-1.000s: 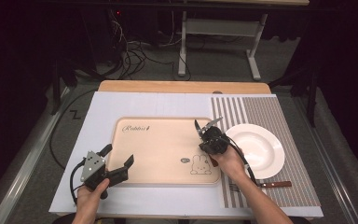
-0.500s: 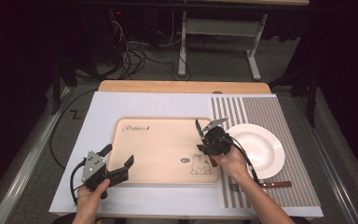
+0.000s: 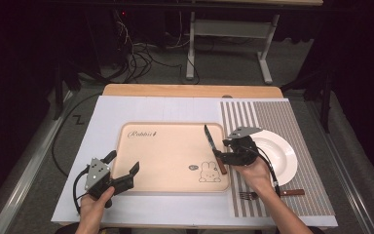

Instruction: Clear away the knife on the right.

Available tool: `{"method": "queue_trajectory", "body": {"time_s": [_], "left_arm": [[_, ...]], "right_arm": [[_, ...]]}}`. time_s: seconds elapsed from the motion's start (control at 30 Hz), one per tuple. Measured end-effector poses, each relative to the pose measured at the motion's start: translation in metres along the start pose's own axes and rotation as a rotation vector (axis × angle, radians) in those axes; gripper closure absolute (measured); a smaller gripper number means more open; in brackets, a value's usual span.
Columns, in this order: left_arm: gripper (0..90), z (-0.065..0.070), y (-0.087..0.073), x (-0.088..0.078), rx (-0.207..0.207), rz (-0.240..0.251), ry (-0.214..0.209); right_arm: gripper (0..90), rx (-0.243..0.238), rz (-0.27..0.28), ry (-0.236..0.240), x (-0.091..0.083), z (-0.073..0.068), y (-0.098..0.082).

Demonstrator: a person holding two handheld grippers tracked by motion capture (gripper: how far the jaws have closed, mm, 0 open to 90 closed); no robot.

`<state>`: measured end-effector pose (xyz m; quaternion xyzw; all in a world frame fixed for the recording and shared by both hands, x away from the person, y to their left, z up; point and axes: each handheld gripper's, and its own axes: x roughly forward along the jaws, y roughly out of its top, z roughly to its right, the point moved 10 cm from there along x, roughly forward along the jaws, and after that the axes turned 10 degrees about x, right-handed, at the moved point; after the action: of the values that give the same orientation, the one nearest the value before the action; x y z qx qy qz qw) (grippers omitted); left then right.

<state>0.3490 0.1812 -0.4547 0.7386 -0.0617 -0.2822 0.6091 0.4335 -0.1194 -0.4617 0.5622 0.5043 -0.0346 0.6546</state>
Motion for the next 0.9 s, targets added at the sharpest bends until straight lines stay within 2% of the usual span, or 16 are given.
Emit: {"method": "queue_trajectory", "body": {"time_s": [0.1,0.3,0.53,0.73,0.9], "left_arm": [[13.8,0.000,0.000,0.000,-0.002,0.000,0.002],[13.8,-0.002,0.000,-0.001,-0.014,0.004,0.007],[13.8,-0.005,-0.001,-0.003,-0.024,0.003,0.016],[13.8,-0.009,-0.002,-0.006,-0.039,0.005,0.030],[13.8,-0.009,-0.001,-0.007,-0.039,0.008,0.030]], "right_arm": [[44.8,-0.005,0.041,0.001,-0.009,0.002,0.000],[41.5,0.015,0.104,0.000,-0.024,0.010,-0.003],[39.6,0.036,0.160,-0.004,-0.041,0.018,-0.008],[37.2,0.045,0.243,-0.008,-0.061,0.026,-0.013],[35.5,0.055,0.279,-0.017,-0.072,0.033,-0.018]]}}
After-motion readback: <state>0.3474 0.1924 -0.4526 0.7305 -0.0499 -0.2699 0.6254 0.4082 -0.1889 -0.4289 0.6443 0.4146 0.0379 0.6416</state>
